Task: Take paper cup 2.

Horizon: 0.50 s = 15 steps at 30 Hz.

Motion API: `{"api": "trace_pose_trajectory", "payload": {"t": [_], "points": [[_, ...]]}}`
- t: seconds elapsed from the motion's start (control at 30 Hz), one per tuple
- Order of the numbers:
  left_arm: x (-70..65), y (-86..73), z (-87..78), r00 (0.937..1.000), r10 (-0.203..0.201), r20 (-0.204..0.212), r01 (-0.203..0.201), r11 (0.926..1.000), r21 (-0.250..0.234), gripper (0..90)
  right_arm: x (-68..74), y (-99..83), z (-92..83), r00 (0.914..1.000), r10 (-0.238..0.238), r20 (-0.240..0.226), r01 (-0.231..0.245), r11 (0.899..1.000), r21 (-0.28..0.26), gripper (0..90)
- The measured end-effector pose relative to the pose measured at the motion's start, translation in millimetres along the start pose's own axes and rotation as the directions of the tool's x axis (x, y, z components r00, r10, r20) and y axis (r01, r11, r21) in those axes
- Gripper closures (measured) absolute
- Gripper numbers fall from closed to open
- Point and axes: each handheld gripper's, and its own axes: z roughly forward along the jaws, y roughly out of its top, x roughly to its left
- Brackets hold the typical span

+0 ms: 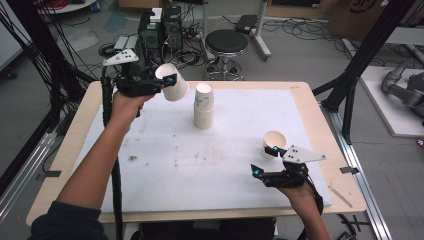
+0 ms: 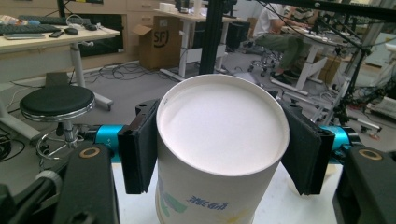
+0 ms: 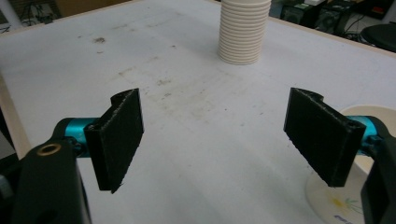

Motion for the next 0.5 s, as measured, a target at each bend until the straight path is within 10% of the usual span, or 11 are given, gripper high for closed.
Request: {"api": "trace_pose_trajectory", "payload": {"t": [0.5], "points": [[-19.0,-48.0,-53.2,0.9974,0.015,0.071,-0.014,0.9996,-0.024,35.4,6.7,-1.4,11.2,0.9989,-0.005,-0.047,0.006,1.0,0.012,20.4]]}}
